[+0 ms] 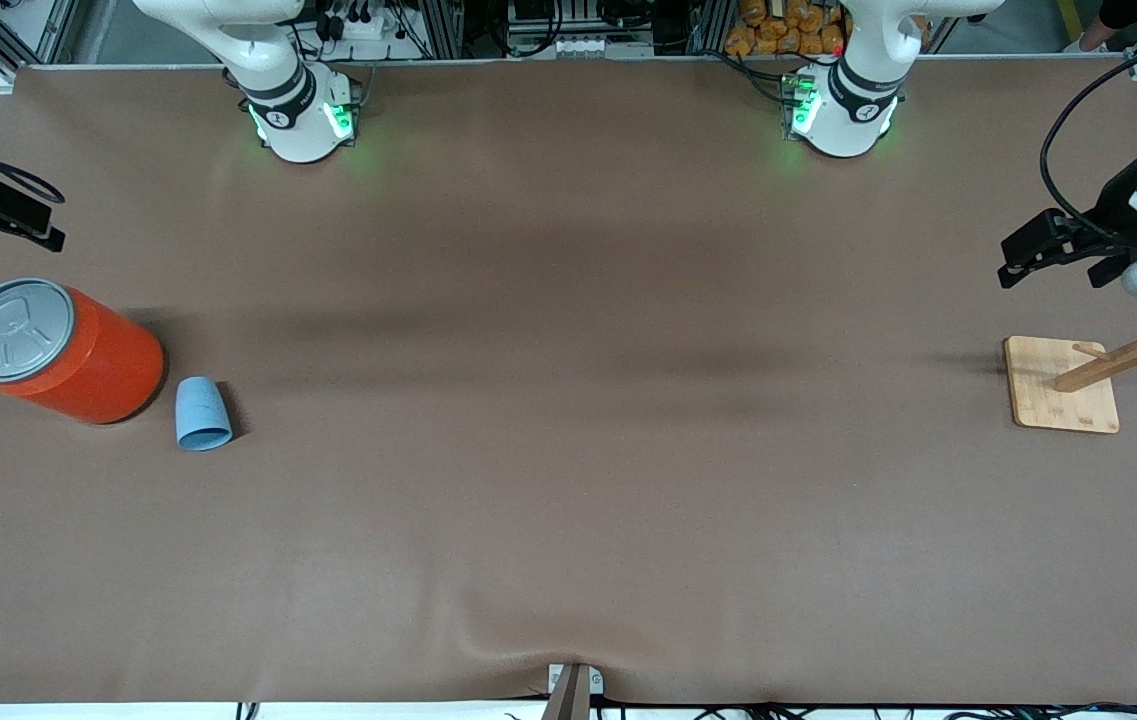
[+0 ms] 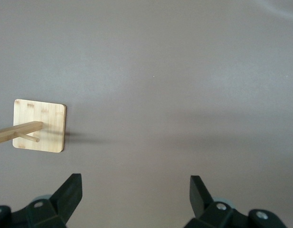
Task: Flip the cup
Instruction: 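Reach the right gripper toward the light-blue cup beside the orange can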
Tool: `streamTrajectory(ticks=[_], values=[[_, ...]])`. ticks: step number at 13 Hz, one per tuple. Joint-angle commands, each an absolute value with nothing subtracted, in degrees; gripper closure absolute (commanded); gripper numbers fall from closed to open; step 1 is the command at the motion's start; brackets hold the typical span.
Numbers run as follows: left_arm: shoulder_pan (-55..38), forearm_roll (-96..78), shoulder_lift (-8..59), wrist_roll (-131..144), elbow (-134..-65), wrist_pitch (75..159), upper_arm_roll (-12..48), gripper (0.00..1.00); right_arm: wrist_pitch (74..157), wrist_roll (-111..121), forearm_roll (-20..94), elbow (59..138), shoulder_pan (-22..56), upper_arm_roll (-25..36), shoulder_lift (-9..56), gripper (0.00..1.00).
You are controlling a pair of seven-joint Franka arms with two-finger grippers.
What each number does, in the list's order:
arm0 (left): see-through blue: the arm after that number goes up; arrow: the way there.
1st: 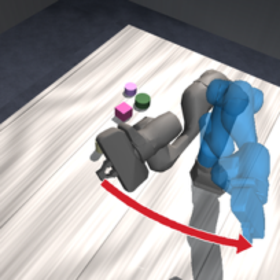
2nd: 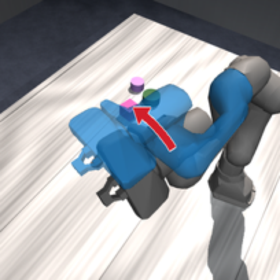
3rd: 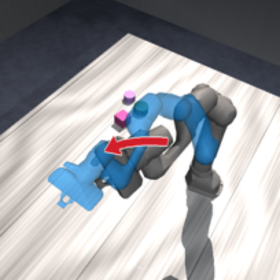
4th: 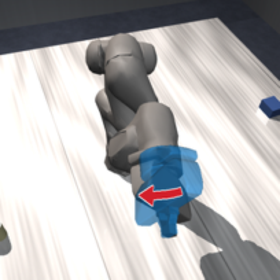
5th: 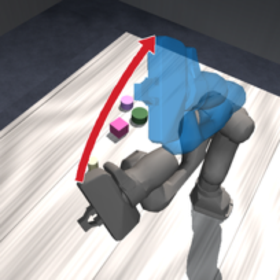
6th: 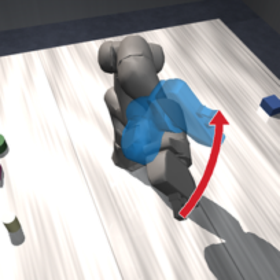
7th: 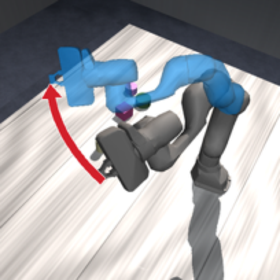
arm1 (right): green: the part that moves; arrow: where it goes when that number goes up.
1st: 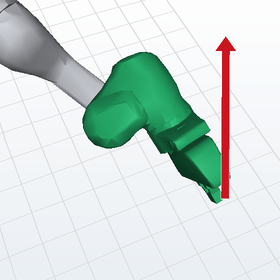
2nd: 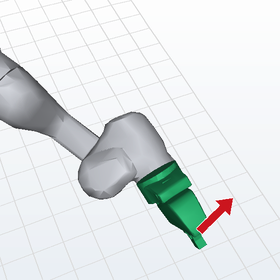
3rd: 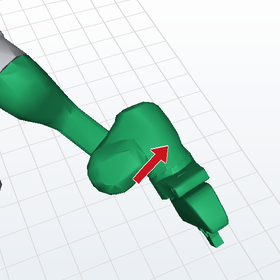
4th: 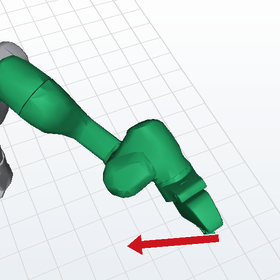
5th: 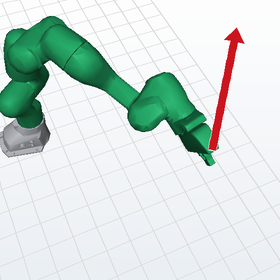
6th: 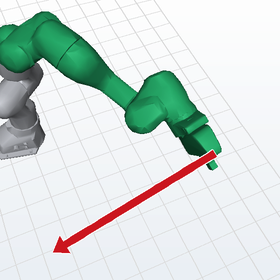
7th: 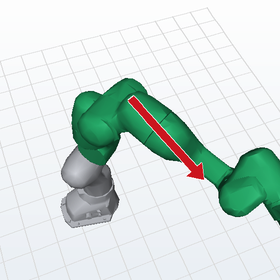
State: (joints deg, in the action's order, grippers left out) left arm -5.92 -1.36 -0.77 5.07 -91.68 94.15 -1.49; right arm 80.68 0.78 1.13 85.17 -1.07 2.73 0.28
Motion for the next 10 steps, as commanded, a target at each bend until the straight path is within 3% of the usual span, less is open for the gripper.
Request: streamTrajectory(ticks=[1, 7, 10], values=[[-5.5, -0.6, -0.5, 3.8, -90.8, 93.2, -1.2, 0.00, 80.2, 0.4, 1.1, 83.7, -0.7, 2.7, 1.2, 0.00], [-5.4, -0.6, -0.5, 3.8, -90.8, 93.2, -1.2, 0.00, 80.8, 0.7, 0.4, 85.9, 1.8, 2.7, 1.8, 0.00], [-5.4, -0.6, -0.4, 3.8, -90.8, 93.2, -1.2, 0.00, 85.1, 0.7, 0.4, 90.1, 2.2, 2.7, 2.1, 0.00]])
